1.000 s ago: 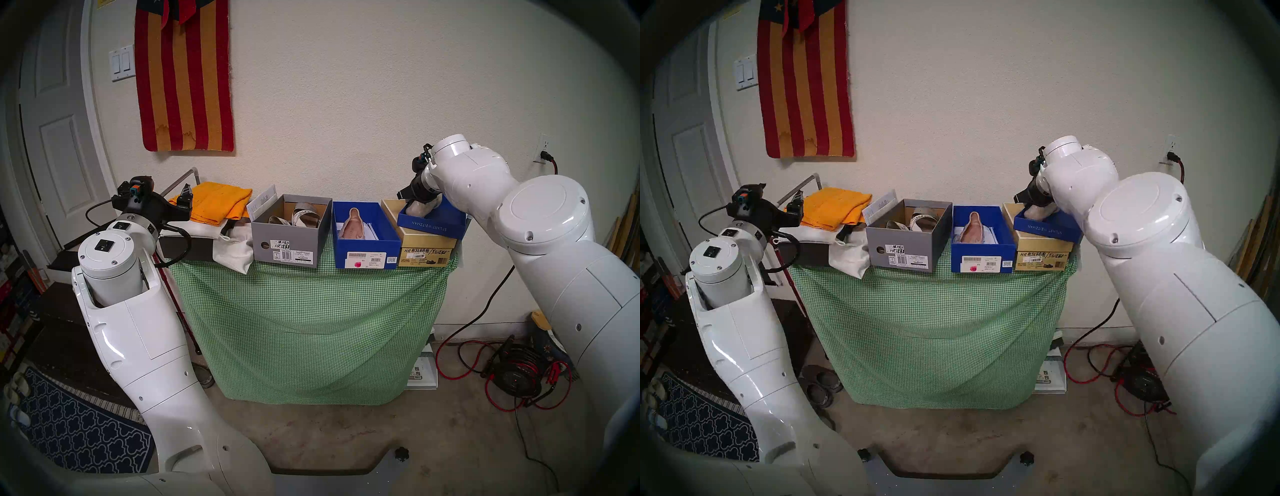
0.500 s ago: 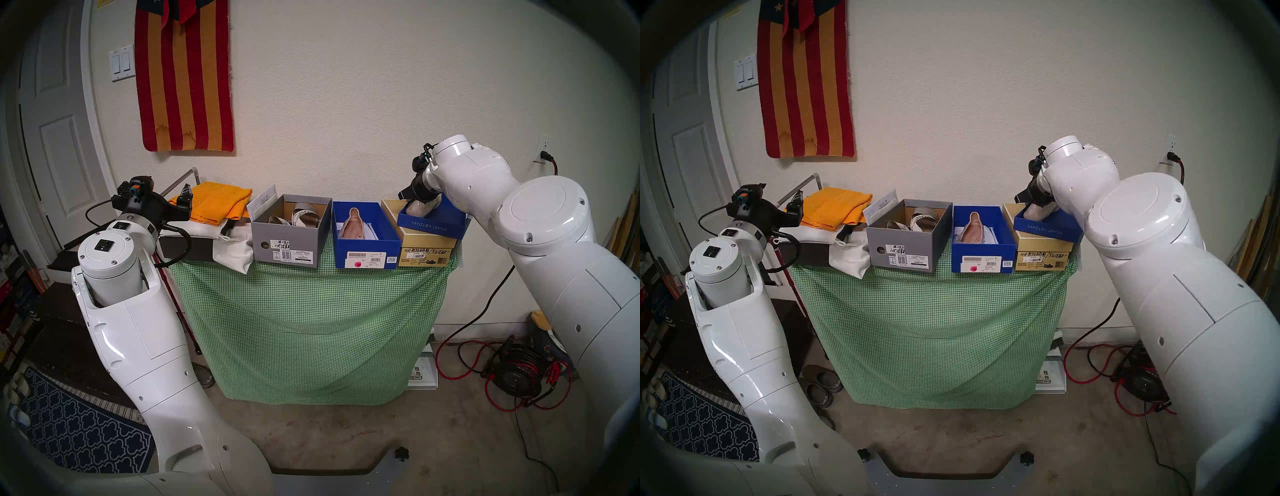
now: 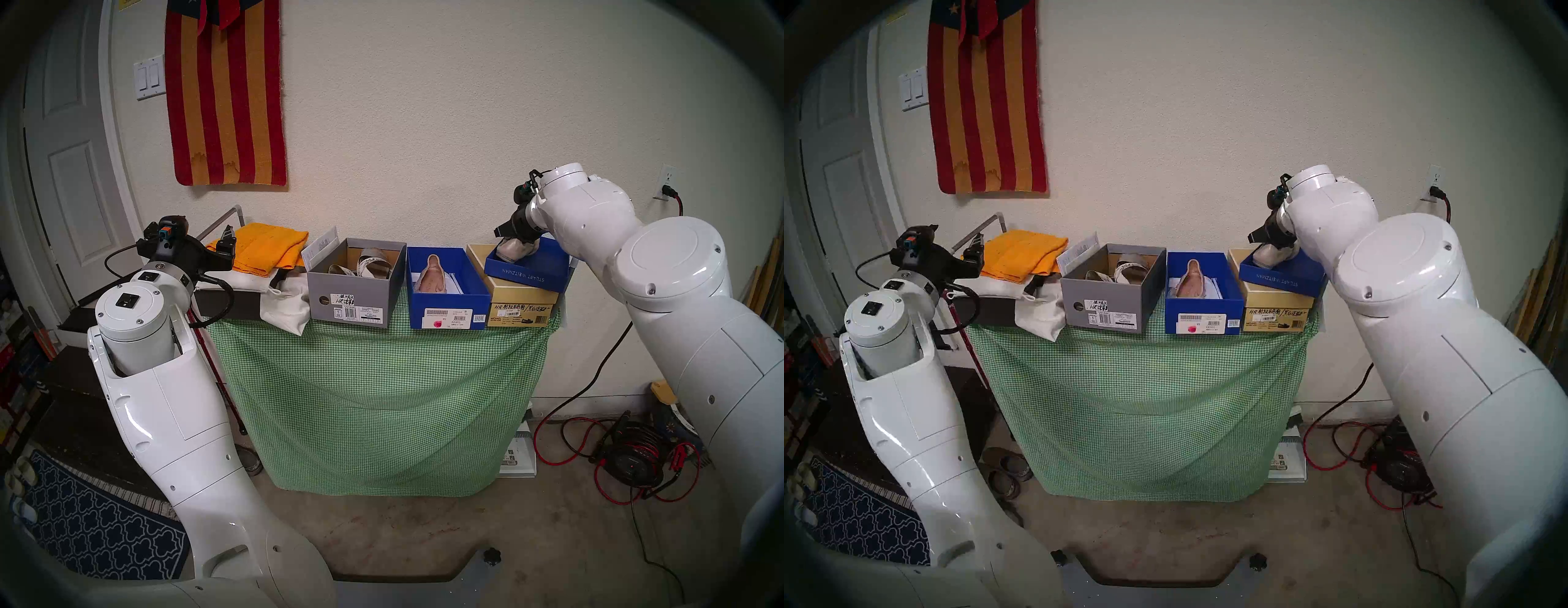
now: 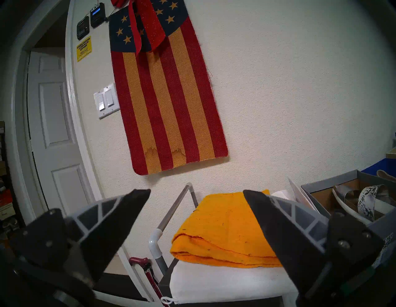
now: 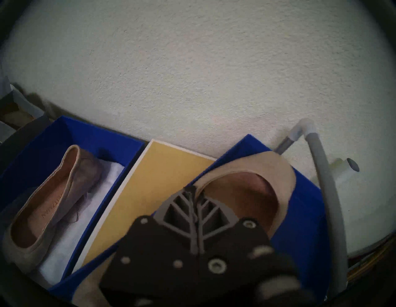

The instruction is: Put shoes into shoe box

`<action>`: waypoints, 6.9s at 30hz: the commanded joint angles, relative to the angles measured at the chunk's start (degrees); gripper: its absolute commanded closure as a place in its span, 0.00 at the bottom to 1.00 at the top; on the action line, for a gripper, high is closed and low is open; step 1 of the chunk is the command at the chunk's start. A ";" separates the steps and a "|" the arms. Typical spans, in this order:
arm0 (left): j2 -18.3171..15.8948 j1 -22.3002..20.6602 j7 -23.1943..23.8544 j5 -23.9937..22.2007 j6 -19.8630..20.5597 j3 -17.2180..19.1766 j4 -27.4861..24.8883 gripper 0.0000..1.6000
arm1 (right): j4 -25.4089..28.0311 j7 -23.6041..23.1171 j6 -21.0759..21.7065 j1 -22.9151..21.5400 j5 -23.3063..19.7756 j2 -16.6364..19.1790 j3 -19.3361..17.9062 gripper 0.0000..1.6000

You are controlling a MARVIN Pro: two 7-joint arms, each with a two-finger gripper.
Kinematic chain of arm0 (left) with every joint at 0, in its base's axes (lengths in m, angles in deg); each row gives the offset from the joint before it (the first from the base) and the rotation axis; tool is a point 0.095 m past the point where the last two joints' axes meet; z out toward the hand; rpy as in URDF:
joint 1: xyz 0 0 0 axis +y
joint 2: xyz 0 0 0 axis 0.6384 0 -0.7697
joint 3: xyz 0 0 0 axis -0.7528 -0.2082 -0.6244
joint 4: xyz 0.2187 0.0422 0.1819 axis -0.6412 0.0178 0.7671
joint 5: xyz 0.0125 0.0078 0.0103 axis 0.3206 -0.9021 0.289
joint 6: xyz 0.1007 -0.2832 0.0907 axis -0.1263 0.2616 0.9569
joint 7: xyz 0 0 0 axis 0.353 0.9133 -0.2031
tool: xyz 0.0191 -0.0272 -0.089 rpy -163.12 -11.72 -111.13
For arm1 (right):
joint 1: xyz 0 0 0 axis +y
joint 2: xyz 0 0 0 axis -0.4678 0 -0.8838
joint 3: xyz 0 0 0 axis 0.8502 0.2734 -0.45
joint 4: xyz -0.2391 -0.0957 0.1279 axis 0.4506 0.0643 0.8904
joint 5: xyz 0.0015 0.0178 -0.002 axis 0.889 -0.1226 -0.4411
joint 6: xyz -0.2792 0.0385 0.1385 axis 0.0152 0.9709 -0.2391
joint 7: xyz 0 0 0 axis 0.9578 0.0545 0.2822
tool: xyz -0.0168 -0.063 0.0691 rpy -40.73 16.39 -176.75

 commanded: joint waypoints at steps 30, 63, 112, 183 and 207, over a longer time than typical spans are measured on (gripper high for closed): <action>0.03 -0.09 0.12 0.02 -0.02 -0.02 -0.04 0.00 | 0.00 2.38 -4.10 -1.03 1.74 1.86 1.27 1.00; 0.06 -0.13 0.20 0.05 -0.04 0.02 -0.04 0.00 | -0.05 7.18 -0.77 -9.34 4.13 -5.90 2.80 1.00; 0.12 -0.23 0.32 0.13 -0.08 0.11 -0.02 0.00 | -2.27 -13.51 11.46 -8.77 17.00 -17.50 12.27 1.00; 0.02 -0.17 0.25 -0.06 -0.08 0.05 0.00 0.00 | -0.25 -8.95 20.52 -2.11 12.13 -17.94 2.58 0.00; 0.00 -0.14 0.23 -0.10 -0.07 0.03 -0.01 0.00 | 0.07 -11.54 19.27 -6.64 11.90 -17.06 2.12 0.00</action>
